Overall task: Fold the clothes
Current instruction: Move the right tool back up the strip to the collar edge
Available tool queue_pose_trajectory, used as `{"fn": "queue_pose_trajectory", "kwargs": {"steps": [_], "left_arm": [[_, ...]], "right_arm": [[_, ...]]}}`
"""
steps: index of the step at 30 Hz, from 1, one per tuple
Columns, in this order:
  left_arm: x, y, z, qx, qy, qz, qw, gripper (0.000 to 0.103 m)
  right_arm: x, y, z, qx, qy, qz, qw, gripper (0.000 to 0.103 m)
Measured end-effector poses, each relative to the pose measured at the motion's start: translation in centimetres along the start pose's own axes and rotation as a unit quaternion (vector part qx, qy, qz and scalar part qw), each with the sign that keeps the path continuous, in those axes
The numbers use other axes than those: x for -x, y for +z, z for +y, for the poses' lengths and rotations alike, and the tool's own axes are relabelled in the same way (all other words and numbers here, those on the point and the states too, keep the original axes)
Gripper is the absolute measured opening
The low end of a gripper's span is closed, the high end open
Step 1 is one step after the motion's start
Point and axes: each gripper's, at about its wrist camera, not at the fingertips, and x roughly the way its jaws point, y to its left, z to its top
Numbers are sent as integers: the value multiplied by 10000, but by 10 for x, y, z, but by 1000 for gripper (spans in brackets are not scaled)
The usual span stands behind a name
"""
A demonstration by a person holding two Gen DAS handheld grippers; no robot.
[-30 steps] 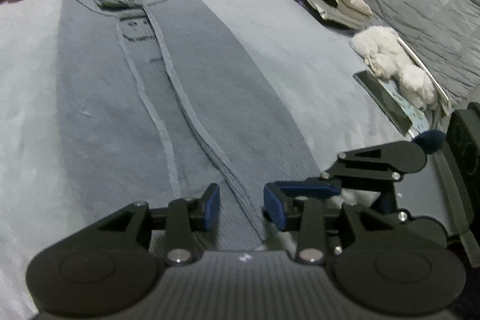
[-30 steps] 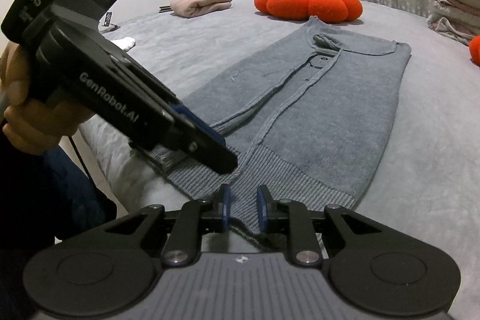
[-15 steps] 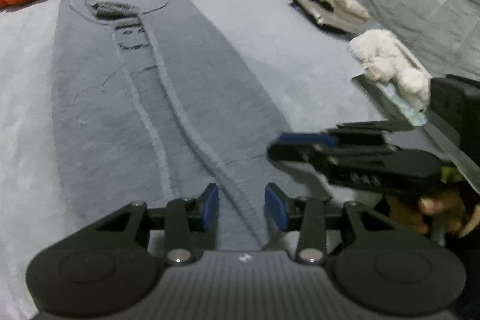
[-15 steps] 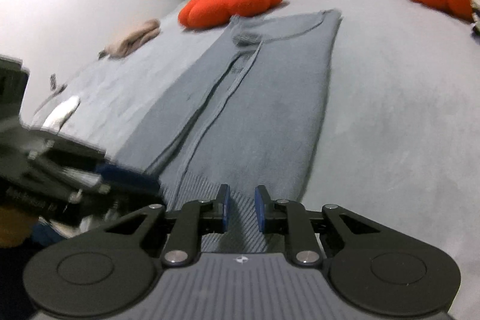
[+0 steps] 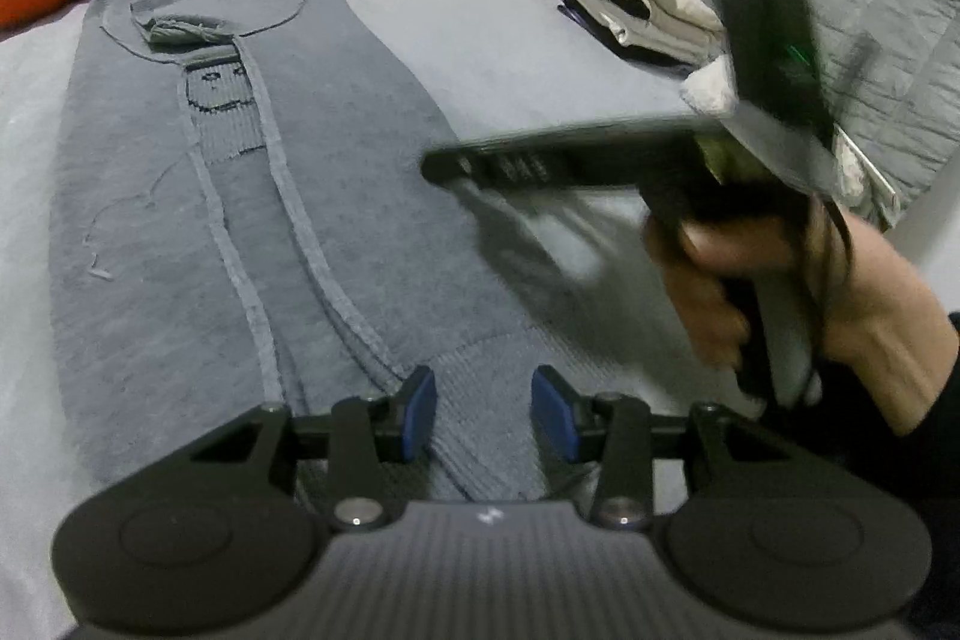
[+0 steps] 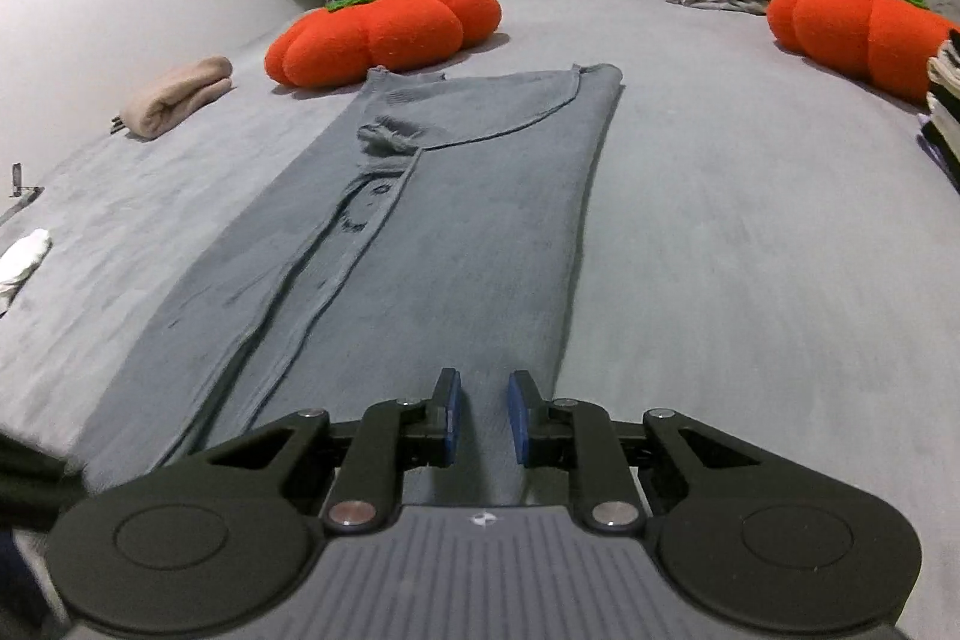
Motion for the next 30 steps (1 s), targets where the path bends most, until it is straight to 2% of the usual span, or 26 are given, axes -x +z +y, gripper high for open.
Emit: {"fn": "queue_pose_trajectory", "kwargs": {"steps": [14, 21, 30], "left_arm": [[-5, 0, -3, -156, -57, 155, 9997, 42], [-7, 7, 0, -92, -206, 329, 9992, 42], [-15, 11, -2, -132, -283, 466, 9984, 43]], "right_arm": [[-70, 69, -19, 412, -148, 49, 9990, 12], [-100, 103, -32, 457, 49, 355, 9983, 11], [-141, 142, -52, 373, -76, 432, 9983, 11]]}}
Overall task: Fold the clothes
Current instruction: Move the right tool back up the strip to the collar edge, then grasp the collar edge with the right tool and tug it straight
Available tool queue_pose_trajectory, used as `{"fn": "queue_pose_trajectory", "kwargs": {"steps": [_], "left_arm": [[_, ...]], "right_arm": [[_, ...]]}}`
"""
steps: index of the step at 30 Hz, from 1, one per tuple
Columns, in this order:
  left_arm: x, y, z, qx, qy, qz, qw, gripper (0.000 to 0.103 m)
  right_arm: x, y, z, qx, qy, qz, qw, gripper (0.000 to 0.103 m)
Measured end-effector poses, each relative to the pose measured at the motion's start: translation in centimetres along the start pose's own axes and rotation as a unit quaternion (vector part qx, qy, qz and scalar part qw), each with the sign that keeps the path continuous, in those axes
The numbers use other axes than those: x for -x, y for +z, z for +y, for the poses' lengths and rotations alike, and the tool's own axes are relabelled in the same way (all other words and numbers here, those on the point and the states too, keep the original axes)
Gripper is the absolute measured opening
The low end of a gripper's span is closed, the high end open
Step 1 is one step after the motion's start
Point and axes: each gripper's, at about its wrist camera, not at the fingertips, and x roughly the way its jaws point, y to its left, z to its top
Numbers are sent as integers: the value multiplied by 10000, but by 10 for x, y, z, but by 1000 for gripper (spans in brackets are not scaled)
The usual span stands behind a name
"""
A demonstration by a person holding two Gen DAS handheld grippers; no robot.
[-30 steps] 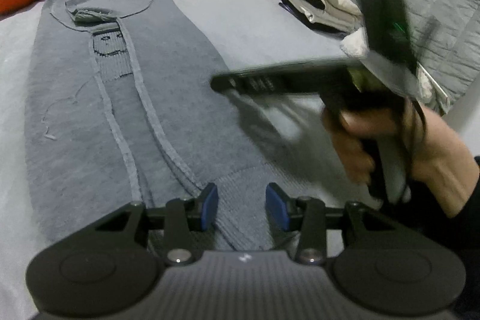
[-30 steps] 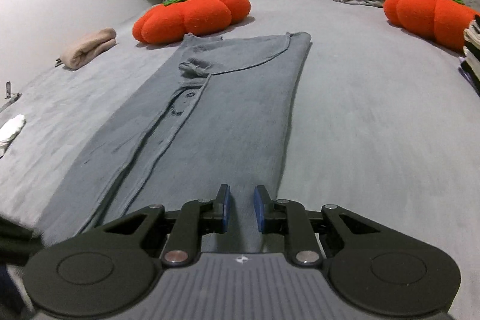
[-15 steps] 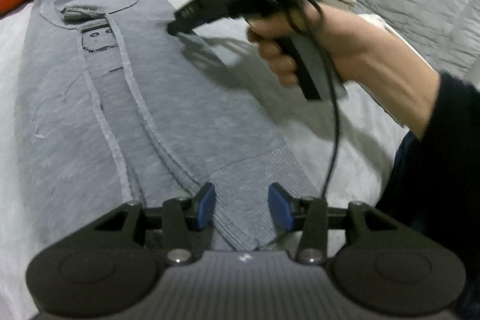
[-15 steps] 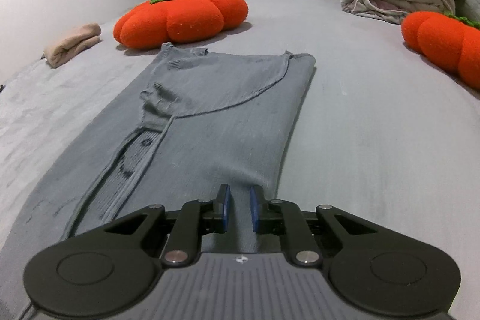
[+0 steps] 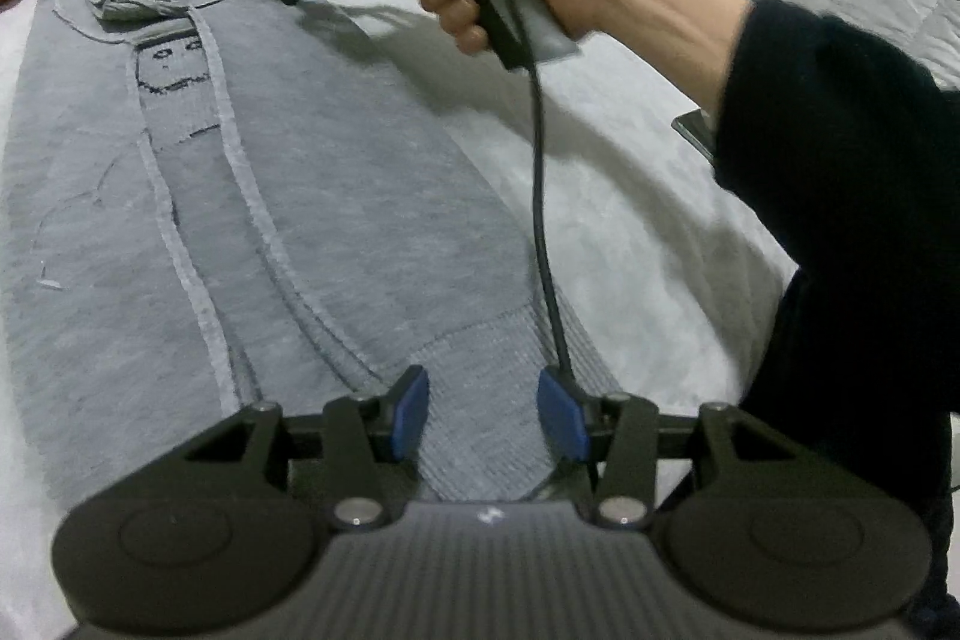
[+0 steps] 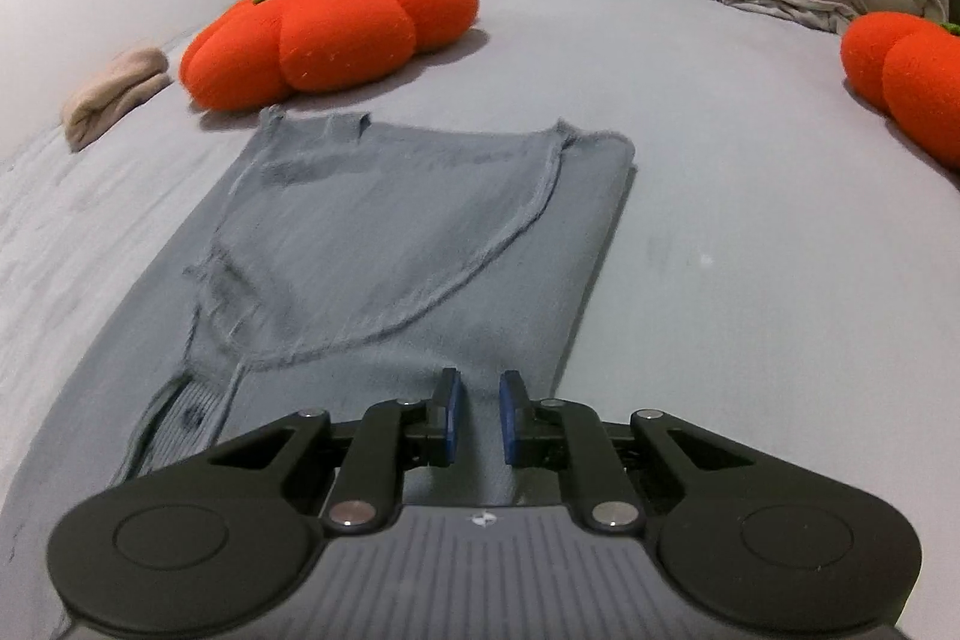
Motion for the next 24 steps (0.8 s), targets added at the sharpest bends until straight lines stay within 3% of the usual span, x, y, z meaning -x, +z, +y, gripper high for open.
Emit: {"fn": "queue_pose_trajectory", "kwargs": {"steps": [15, 20, 24], "left_arm": [[0, 2, 25, 404, -620, 95, 9972, 43], [7, 4, 36, 473, -785, 95, 9957, 44], [18, 8, 46, 579, -773, -17, 9953, 45]], "right_arm": [[-55, 60, -35, -150, -402, -298, 9986, 11], [-63, 65, -38, -316, -625, -455, 9965, 11], [-46, 49, -9, 301, -733, -663, 9946, 12]]}}
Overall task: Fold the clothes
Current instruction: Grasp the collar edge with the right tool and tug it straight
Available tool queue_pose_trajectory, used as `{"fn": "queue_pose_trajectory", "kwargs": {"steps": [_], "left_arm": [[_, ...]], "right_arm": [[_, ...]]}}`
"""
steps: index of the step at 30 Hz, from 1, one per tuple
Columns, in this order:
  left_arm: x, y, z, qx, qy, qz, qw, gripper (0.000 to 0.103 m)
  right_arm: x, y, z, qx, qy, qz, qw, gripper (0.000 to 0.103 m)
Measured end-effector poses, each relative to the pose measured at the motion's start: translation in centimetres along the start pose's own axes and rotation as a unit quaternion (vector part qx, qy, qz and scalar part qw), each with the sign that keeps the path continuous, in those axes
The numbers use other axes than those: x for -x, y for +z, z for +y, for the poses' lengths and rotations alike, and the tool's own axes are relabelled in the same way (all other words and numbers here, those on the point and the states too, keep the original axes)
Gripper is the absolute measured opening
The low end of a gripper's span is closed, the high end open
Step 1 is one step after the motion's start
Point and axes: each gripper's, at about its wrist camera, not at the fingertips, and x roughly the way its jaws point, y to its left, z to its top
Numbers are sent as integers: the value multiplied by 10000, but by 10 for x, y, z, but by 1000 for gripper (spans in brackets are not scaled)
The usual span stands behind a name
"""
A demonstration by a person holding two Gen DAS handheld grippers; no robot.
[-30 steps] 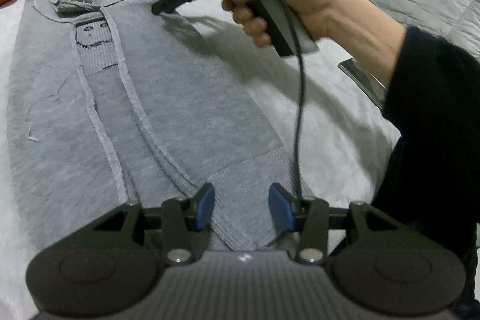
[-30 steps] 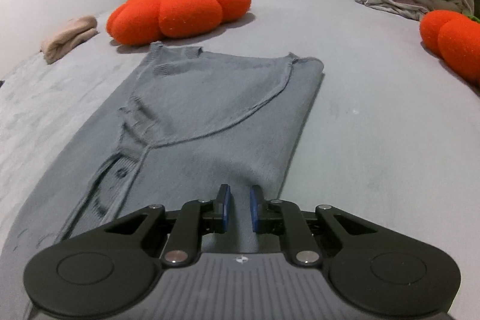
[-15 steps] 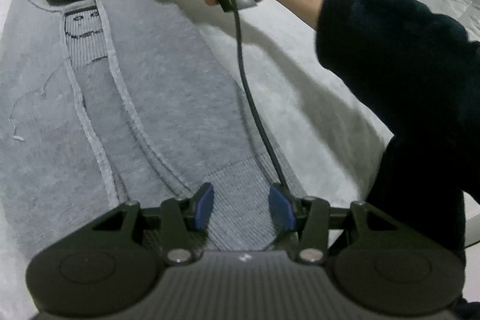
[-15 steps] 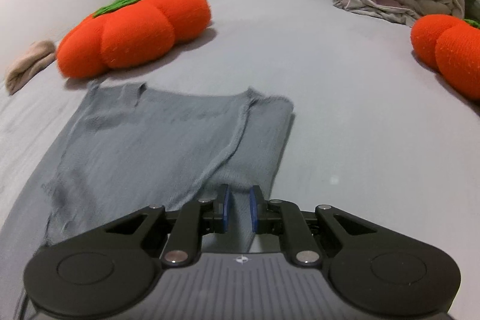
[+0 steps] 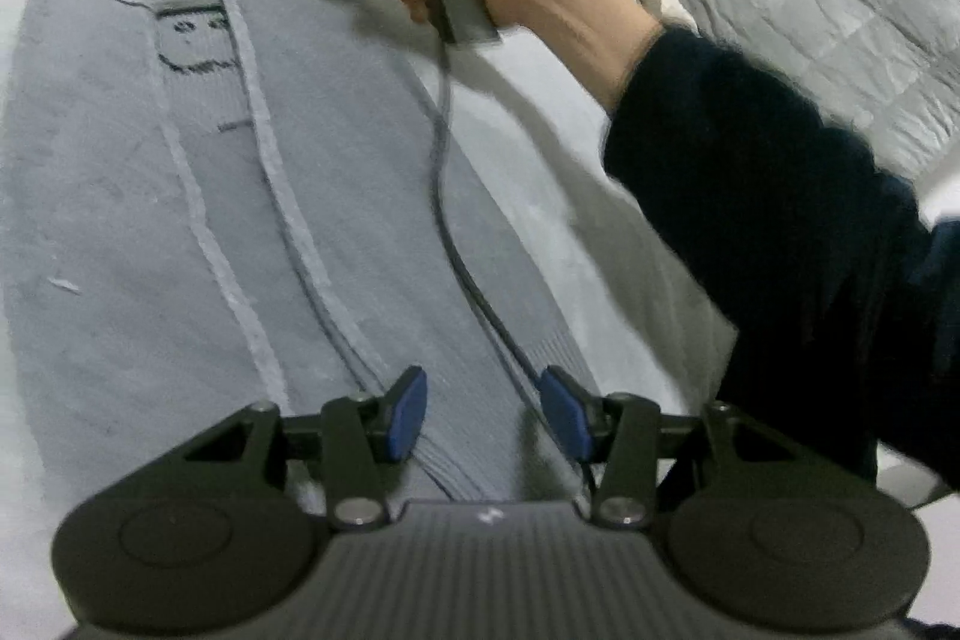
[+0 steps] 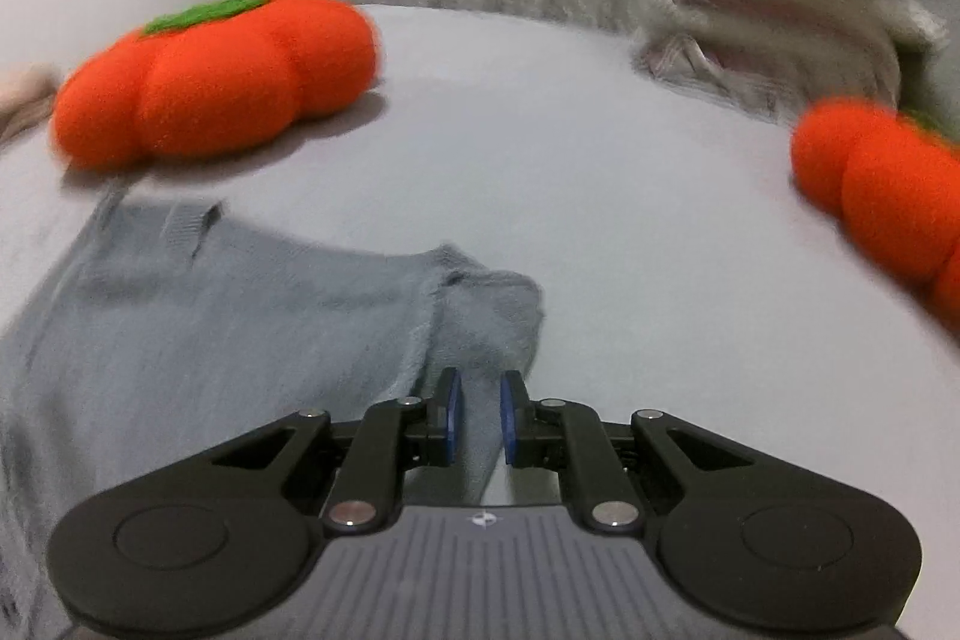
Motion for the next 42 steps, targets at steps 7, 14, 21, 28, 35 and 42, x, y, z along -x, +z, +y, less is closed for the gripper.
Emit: {"fn": "queue_pose_trajectory", "kwargs": {"steps": [7, 14, 21, 28, 35, 42], "left_arm": [[8, 3, 18, 267, 342, -124, 9990, 46], [18, 13, 35, 515, 854, -264, 9947, 45], [38, 19, 34, 619, 693, -739, 9929, 46], [50, 21, 41, 700, 722, -829, 9915, 47], [44, 20, 38, 573, 784, -772, 9923, 47], [44, 19, 38, 564, 820, -760, 9921, 47]], "right_arm": [[55, -13, 45, 801, 955, -482, 9910, 12], [62, -8, 78, 716, 1825, -289, 9802, 12], [45, -18, 100, 891, 1786, 112, 9798, 11], [52, -24, 112, 1279, 1907, 221, 9730, 11], [56, -29, 123, 1589, 1731, 164, 9719, 12], [57, -25, 137, 1744, 1660, 52, 9706, 19]]}}
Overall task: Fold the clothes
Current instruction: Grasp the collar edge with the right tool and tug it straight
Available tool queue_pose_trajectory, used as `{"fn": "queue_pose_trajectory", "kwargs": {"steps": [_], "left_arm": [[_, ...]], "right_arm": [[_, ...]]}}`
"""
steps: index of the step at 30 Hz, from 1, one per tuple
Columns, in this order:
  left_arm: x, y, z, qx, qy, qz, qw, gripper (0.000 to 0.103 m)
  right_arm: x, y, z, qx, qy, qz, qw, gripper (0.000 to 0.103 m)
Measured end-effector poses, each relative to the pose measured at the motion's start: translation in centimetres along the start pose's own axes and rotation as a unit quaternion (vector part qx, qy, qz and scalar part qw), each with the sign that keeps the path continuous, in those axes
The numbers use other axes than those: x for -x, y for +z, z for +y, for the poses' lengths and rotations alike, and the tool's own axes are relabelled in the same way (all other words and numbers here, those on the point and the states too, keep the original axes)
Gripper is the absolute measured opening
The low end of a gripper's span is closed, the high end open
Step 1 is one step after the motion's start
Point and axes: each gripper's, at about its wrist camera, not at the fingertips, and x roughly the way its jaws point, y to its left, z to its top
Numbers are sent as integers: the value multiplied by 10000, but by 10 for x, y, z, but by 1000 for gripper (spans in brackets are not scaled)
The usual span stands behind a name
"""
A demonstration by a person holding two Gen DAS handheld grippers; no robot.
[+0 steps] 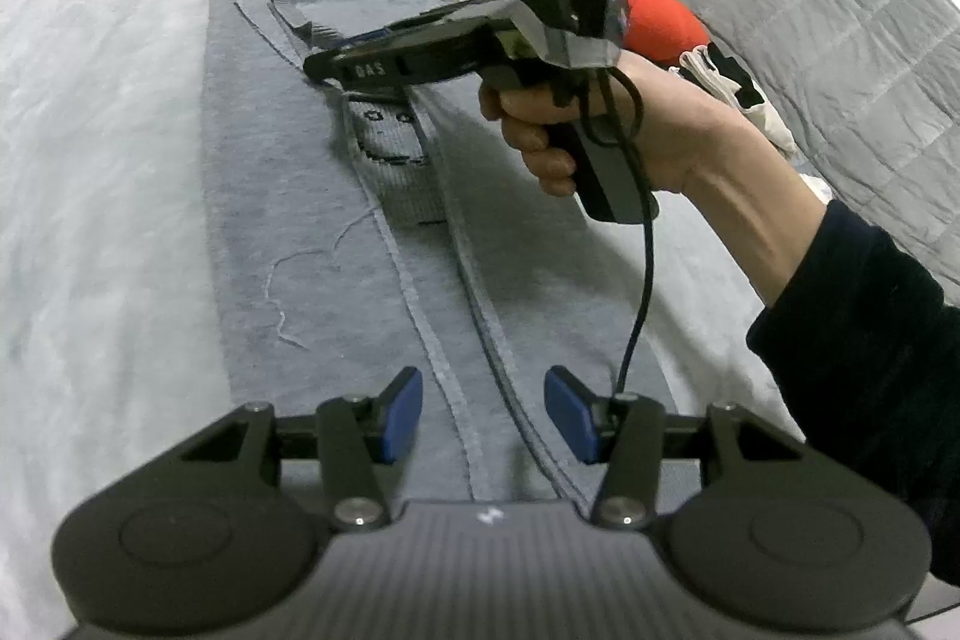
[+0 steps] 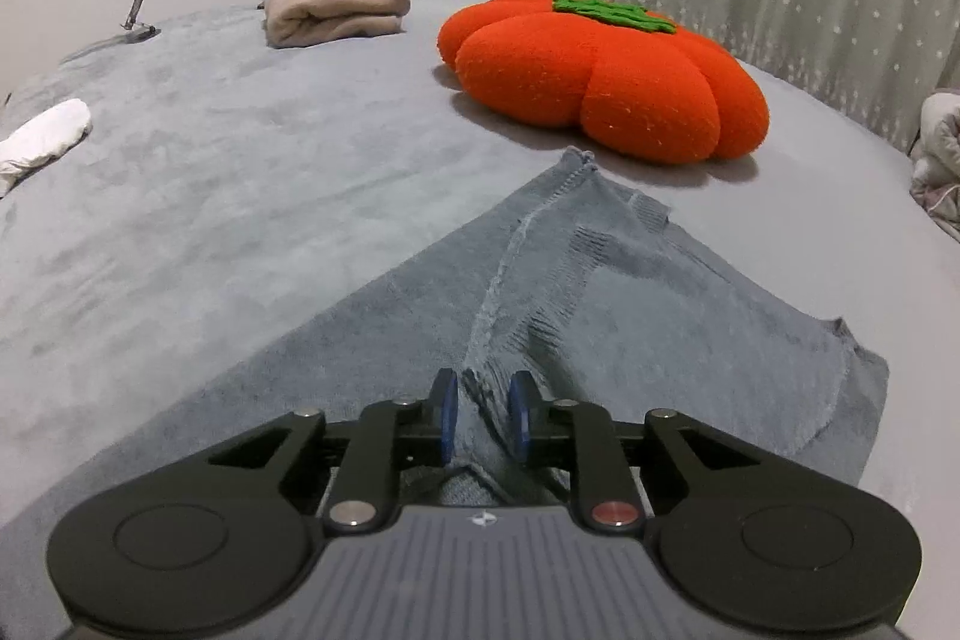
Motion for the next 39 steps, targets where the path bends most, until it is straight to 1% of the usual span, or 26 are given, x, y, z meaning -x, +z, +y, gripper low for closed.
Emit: {"fn": "queue_pose_trajectory", "kwargs": {"steps": [2, 8, 9, 10, 11, 14, 20, 22, 23, 25, 27, 29, 30, 31, 32, 33, 35, 37, 39], "left_arm": [[0, 0, 0, -2, 11, 3, 10000, 47], [1, -1, -1, -46, -21, 7, 10000, 47], [1, -1, -2, -49, -19, 8, 10000, 47], [1, -1, -2, -52, -17, 10, 10000, 47], [1, -1, -2, -54, -15, 12, 10000, 47], [0, 0, -2, -62, -10, 17, 10000, 48], [-1, 0, -3, -76, 7, 32, 10000, 49], [-1, 0, -3, -80, 16, 41, 10000, 49], [-2, 0, -3, -82, 21, 45, 10000, 49], [-2, -1, -4, -85, 31, 53, 9999, 50], [-2, -1, -4, -89, 41, 61, 9999, 50], [-3, -1, -4, -92, 50, 70, 9999, 50], [-3, -1, -4, -91, 40, 77, 9999, 50], [-3, -1, -4, -90, 30, 84, 9999, 50], [-3, -1, -4, -89, 7, 90, 9999, 51], [-3, -2, -4, -97, -11, 95, 9999, 51], [-3, -2, -4, -118, -35, 104, 9999, 51], [-4, -2, -5, -128, -51, 117, 9998, 52], [-6, -2, -5, -117, -43, 134, 9998, 52]], "right_arm": [[-1, 3, 3, 49, -25, -20, 10000, 19], [-9, 1, 3, 25, -44, 107, 9999, 20], [-10, 1, 3, 56, -21, 113, 9999, 18], [-8, 1, 4, 84, -24, 79, 9999, 8], [-6, 1, 6, 111, -27, 44, 9999, 7], [9, -1, 16, 375, -128, -235, 9989, 7], [6, -14, 22, 625, -133, -24, 9980, 7], [5, -14, 20, 547, -35, -28, 9985, 13], [5, -12, 20, 521, 3, -29, 9986, 22], [9, -8, 20, 598, 135, -66, 9981, 34], [16, -1, 8, 279, 208, -291, 9990, 34], [23, 5, -4, -50, 279, -521, 9982, 33], [22, 9, -13, -254, 83, -539, 9982, 32], [20, 10, -21, -369, -90, -492, 9981, 27], [16, 11, -27, -462, -210, -374, 9980, 16], [10, 10, -33, -535, -257, -211, 9980, 12], [-4, 5, -35, -463, -235, 118, 9986, 10], [-16, -3, -24, -104, -179, 283, 9994, 10], [-23, -3, -15, 111, -264, 191, 9994, 10]]}}
